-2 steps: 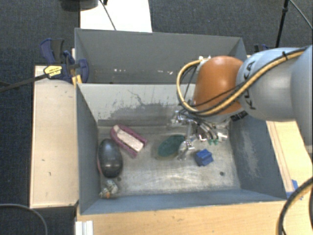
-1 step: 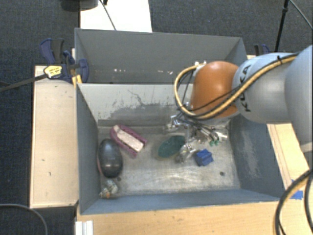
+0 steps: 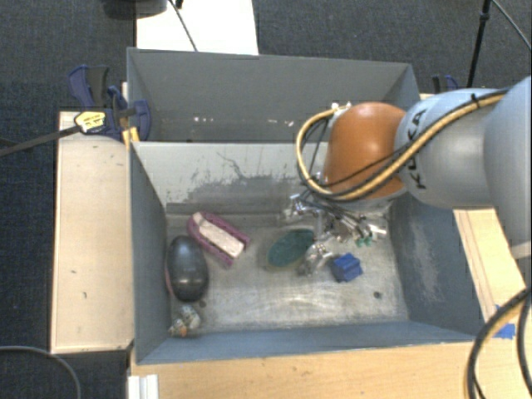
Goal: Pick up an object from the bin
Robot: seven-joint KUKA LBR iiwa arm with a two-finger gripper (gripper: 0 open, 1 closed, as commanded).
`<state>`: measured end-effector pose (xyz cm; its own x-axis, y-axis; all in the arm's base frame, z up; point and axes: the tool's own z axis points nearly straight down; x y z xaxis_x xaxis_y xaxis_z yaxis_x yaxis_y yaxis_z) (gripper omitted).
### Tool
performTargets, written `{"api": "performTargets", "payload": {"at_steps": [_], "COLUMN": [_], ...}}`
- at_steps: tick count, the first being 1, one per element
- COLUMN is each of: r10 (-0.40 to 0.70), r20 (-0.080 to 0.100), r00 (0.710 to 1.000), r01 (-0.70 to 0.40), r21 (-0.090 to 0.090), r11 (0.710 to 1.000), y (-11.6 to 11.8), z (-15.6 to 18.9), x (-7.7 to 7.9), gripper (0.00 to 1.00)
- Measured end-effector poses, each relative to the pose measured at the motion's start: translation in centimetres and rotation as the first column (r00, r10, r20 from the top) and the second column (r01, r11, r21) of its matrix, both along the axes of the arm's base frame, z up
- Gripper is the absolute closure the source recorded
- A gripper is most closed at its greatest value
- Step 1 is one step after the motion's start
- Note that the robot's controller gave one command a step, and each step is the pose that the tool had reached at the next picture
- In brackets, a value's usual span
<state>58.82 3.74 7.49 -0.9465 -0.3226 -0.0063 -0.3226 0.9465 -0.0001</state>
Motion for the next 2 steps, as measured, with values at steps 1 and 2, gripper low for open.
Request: {"api": "performTargets", "payload": {"at_steps": [1,2], "r10": [-0.003,-0.008], "r20": [0.004,0.000], "r00": [1.000,1.000], "r01": [0.003,0.008], "r21": [0.001,0.000], "r11": [1.000,1.000], "y": [0.0,0.1], "z": [0.2,1.3], "x": [0.1,0.3], "gripper": [1.00,1.00]}}
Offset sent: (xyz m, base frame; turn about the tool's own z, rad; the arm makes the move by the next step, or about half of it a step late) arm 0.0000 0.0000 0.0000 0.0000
